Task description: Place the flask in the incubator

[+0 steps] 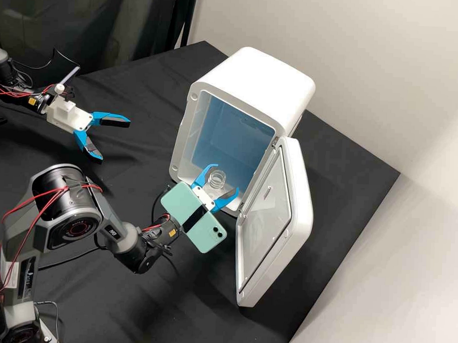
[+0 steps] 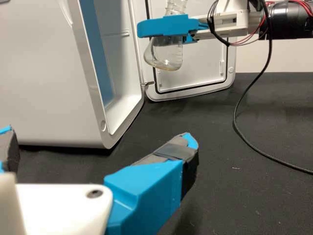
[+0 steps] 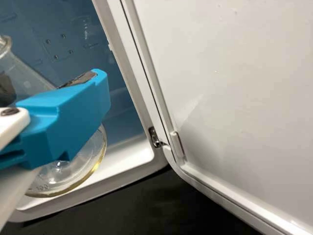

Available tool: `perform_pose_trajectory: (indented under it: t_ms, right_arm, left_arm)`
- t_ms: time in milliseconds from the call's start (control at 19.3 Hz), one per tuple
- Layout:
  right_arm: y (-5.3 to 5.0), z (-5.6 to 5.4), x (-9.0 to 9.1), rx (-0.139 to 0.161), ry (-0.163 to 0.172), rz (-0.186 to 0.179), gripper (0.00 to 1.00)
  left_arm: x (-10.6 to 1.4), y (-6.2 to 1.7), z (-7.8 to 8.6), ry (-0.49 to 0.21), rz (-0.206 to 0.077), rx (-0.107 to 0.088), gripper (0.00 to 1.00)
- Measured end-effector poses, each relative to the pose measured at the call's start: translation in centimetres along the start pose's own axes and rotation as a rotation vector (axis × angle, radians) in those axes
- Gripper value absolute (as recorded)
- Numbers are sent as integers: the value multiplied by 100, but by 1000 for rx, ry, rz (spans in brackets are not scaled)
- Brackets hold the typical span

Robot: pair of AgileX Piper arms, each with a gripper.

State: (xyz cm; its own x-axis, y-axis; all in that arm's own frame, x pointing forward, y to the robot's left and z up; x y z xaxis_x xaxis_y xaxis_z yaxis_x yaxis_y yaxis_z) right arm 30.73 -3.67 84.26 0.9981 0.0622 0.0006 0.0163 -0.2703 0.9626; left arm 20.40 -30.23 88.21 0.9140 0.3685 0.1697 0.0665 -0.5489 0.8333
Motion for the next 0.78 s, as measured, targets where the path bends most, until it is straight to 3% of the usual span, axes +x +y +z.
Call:
perform_pose_trajectory:
  t_ms: [466,777]
  right_arm:
    - [-7,-228,245,-13,100,11,0]
    - [-101,-291,350,2,123,5,0]
  left_arm:
    - [0,0,0,0,0,0,100]
    - [0,0,0,0,0,0,100]
